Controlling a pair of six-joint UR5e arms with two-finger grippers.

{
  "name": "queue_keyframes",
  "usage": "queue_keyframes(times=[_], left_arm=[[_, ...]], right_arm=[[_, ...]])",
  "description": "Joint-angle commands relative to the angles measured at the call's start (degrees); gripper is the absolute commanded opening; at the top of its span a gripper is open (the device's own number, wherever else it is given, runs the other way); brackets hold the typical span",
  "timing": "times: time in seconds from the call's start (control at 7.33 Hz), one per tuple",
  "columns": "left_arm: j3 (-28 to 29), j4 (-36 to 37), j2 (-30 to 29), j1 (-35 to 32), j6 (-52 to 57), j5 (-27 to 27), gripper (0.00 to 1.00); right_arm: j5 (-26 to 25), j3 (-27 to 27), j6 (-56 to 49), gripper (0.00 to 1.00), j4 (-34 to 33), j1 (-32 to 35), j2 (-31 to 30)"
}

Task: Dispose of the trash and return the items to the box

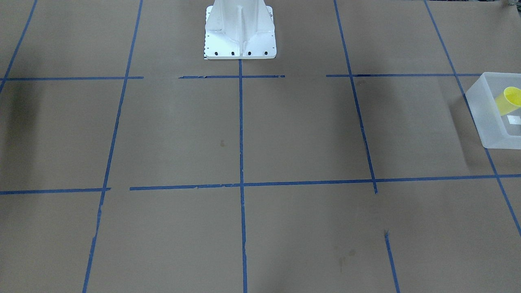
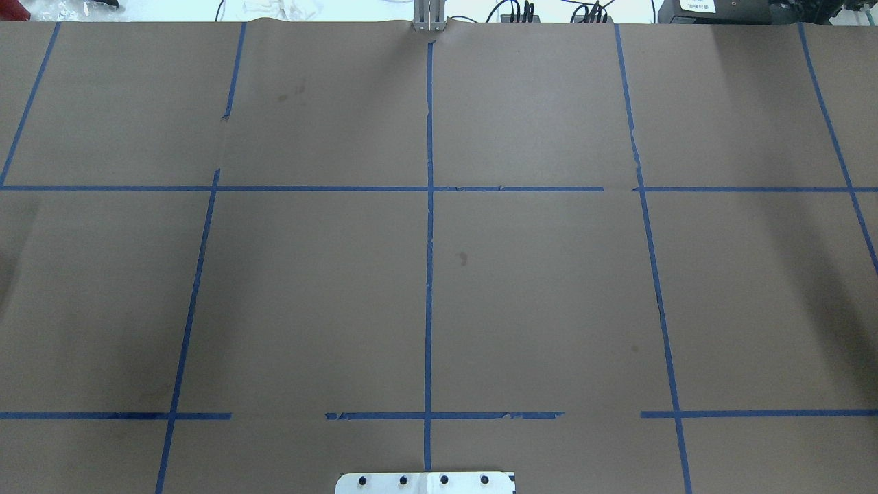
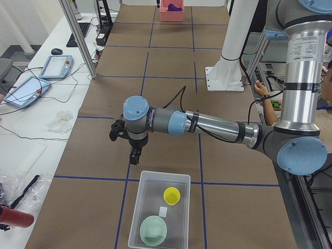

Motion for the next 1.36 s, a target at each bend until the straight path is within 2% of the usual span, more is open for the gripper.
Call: queue_keyframes(times=[0.0, 0.55, 0.95, 1.23], left_arm=[[0.7, -1.4, 0.1, 0.0, 0.2, -0.1, 1.0], [1.9, -3.9, 0.0, 0.0, 0.1, 0.1, 1.0], [4.5, -9.0, 0.1, 0.1, 0.0, 0.1, 1.0], [6.9, -9.1, 0.1, 0.2, 0.1, 0.3, 1.0]], right_arm=[[-0.1, -0.8, -0.4, 1.0, 0.1, 0.2, -1.5], [0.0, -1.3, 0.1, 1.0, 0.1, 0.3, -1.1], [2.6, -1.8, 0.3, 1.0, -0.1, 0.3, -1.2], [3.8, -1.9, 0.2, 1.0, -0.1, 0.3, -1.2]])
